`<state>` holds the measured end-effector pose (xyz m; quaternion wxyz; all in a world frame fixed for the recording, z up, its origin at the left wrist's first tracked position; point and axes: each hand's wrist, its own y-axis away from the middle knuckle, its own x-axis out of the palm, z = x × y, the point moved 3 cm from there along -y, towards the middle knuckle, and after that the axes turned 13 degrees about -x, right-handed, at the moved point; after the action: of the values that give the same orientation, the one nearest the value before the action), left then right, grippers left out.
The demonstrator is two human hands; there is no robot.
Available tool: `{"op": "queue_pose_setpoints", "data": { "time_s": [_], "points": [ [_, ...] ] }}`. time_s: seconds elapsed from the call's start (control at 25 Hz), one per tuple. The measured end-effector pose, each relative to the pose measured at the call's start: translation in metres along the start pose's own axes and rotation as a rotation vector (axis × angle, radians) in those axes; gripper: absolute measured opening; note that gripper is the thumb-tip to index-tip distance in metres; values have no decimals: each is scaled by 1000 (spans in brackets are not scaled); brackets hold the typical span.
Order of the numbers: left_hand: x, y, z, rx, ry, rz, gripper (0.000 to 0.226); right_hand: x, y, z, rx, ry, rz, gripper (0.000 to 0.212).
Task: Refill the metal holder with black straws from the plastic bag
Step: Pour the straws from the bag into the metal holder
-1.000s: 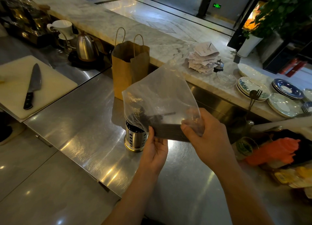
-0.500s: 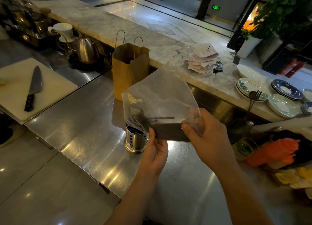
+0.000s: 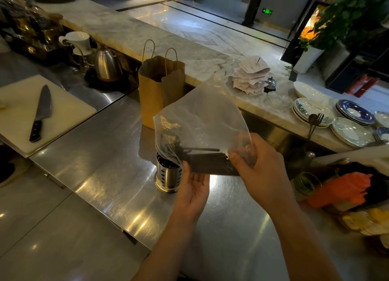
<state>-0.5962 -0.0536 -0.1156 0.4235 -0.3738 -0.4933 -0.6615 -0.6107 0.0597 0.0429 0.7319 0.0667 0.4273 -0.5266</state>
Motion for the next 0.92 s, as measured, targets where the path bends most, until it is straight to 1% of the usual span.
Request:
{"op": "queue_pose_setpoints", "data": {
  "time_s": [0.04,0.08,0.16,0.2,0.32,0.48,0.6,0.64,0.68,0.76,0.8,0.92],
  "points": [
    [1,1,0,3,14,-3,29,0,-1,0,-4,3,-4,25],
    [2,1,-1,7,31,11,33,0,-1,1,-9,6,-6,26],
    [3,2,-1,8,66,33,57,1,-3,2,-20,11,-1,27],
    [1,1,-2,10,85,36,66,2,-4,3,-27,11,6,26],
    [-4,-1,-4,-9,132,42,73,4,-6,3,-25,22,18,27],
    [-4,1,-3,-21,132,58,64,6,-6,1,-13,25,31,29],
    [-2,2,-3,1,112,52,65,4,-8,5,-34,29,21,26],
    [0,3,-3,-7,117,58,62,3,-9,6,-44,26,20,24],
    [3,4,-3,-12,130,64,53,3,-10,8,-48,22,21,22],
    [6,5,-2,-11,163,58,29,3,-13,12,-56,19,24,19],
    [8,5,-2,-11,165,45,23,3,-15,12,-60,20,27,18],
    [7,2,-3,-4,131,-2,27,4,-19,12,-59,31,44,19]
  ]
}}
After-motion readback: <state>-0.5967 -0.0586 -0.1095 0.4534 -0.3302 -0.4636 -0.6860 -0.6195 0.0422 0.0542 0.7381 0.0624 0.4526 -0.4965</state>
